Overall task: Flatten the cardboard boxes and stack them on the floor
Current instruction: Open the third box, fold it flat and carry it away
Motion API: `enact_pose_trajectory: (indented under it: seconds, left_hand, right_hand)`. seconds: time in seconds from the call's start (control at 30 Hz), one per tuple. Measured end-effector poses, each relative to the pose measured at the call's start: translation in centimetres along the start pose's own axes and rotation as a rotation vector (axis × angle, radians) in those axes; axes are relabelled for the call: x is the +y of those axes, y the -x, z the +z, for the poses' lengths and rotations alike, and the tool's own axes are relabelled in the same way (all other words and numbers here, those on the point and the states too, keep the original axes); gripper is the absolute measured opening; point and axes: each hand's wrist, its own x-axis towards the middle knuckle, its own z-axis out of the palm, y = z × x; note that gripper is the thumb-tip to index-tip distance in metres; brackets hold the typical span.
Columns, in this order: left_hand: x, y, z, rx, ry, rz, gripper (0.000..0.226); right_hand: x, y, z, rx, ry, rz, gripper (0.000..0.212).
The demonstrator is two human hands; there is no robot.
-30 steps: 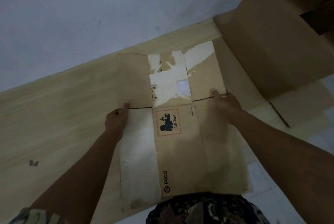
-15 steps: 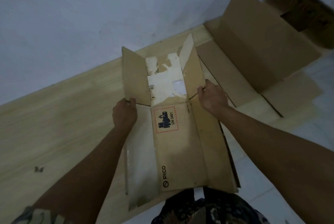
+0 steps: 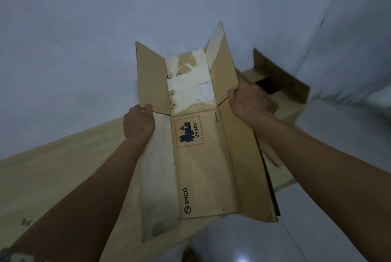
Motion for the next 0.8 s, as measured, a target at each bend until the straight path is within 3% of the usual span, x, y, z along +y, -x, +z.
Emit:
enact_pose_trajectory:
  seconds: [0.2, 0.4, 0.8]
  left_hand:
    - [12.2, 6.2, -1.2, 0.077, 0.087, 0.130, 0.048]
    - [22.9, 11.3, 1.8, 0.064, 0.155, 0.220, 0.050]
    - [40.4, 13.7, 16.7, -0.091, 0.229, 0.309, 0.051]
  right_hand:
    - [6.0, 0.0, -12.8, 0.145, -0.056, -0.042, 0.035]
    - [14.9, -1.1, -22.0, 0.266, -0.052, 0.045, 0.037]
    - [32.4, -10.6, -30.4, 0.407, -0.040, 0.201, 0.039]
